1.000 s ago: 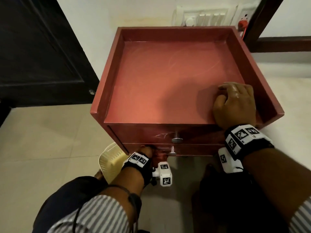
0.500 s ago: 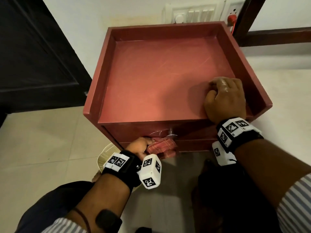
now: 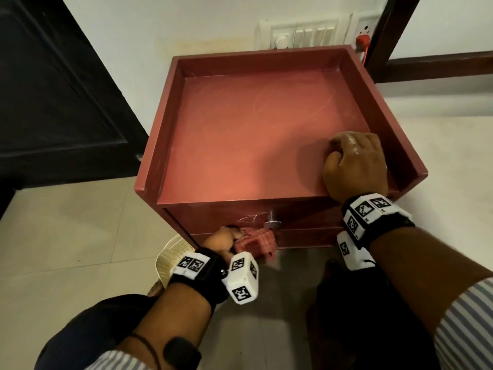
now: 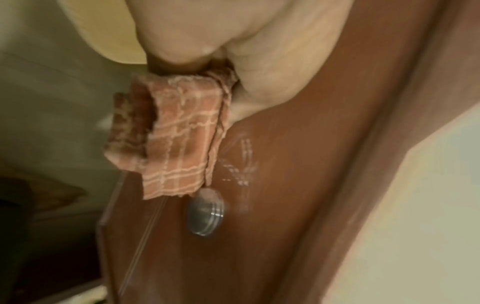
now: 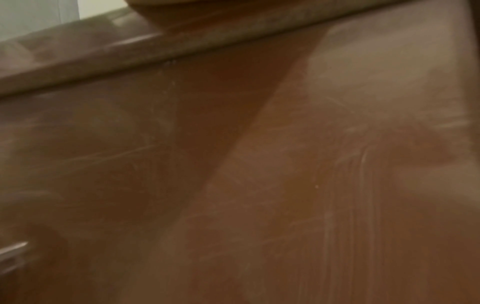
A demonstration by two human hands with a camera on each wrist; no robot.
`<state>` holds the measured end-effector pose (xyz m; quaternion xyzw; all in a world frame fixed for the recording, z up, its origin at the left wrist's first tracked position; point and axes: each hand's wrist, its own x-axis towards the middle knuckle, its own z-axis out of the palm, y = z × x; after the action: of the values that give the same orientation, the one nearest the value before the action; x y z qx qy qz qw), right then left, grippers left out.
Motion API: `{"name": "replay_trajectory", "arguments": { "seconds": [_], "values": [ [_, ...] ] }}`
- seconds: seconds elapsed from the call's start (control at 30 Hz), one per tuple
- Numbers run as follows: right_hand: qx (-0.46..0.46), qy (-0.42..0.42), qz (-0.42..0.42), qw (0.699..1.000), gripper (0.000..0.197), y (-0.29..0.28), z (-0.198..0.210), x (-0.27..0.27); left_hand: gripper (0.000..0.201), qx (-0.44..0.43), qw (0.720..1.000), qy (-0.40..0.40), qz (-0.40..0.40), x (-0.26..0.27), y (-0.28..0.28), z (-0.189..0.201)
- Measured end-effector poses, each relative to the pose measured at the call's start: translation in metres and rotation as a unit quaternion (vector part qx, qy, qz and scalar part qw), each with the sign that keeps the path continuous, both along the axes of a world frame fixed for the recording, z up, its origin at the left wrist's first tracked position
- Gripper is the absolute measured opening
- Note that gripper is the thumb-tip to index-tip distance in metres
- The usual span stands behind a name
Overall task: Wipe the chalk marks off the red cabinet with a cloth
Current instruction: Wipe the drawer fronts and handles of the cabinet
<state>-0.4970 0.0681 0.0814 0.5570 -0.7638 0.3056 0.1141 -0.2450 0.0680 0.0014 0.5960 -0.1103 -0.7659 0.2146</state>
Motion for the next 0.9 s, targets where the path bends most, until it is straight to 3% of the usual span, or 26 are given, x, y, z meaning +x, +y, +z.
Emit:
{"name": "replay_trajectory", "arguments": {
  "seconds": [0.13, 0.27, 0.37, 0.57, 0.77, 0.9],
  "values": [
    [0.005, 0.0, -0.002, 1.0, 0.037, 0.002, 0.002, 0.0, 0.03, -0.042, 0.998, 0.046, 0.005, 0.035, 0.001, 0.045],
    [0.019, 0.002, 0.0, 1.0, 0.041, 0.001, 0.002, 0.001, 0.024, -0.107, 0.988, 0.088, 0.062, 0.046, 0.011, 0.08],
    [0.023, -0.001, -0.002, 1.0, 0.038, 0.001, 0.003, 0.0, 0.025, -0.097, 0.989, 0.087, 0.067, 0.037, 0.013, 0.073],
    [0.023, -0.008, -0.007, 1.0, 0.034, 0.0, 0.002, 0.001, 0.022, -0.047, 0.999, 0.018, 0.001, 0.015, 0.009, 0.061],
    [0.013, -0.01, -0.003, 1.0, 0.034, 0.002, 0.003, 0.001, 0.036, -0.078, 0.995, 0.056, 0.04, 0.041, 0.002, 0.068],
    [0.016, -0.008, -0.006, 1.0, 0.034, 0.001, 0.003, 0.002, 0.027, -0.089, 0.994, 0.054, 0.03, 0.052, 0.001, 0.065]
  ]
}}
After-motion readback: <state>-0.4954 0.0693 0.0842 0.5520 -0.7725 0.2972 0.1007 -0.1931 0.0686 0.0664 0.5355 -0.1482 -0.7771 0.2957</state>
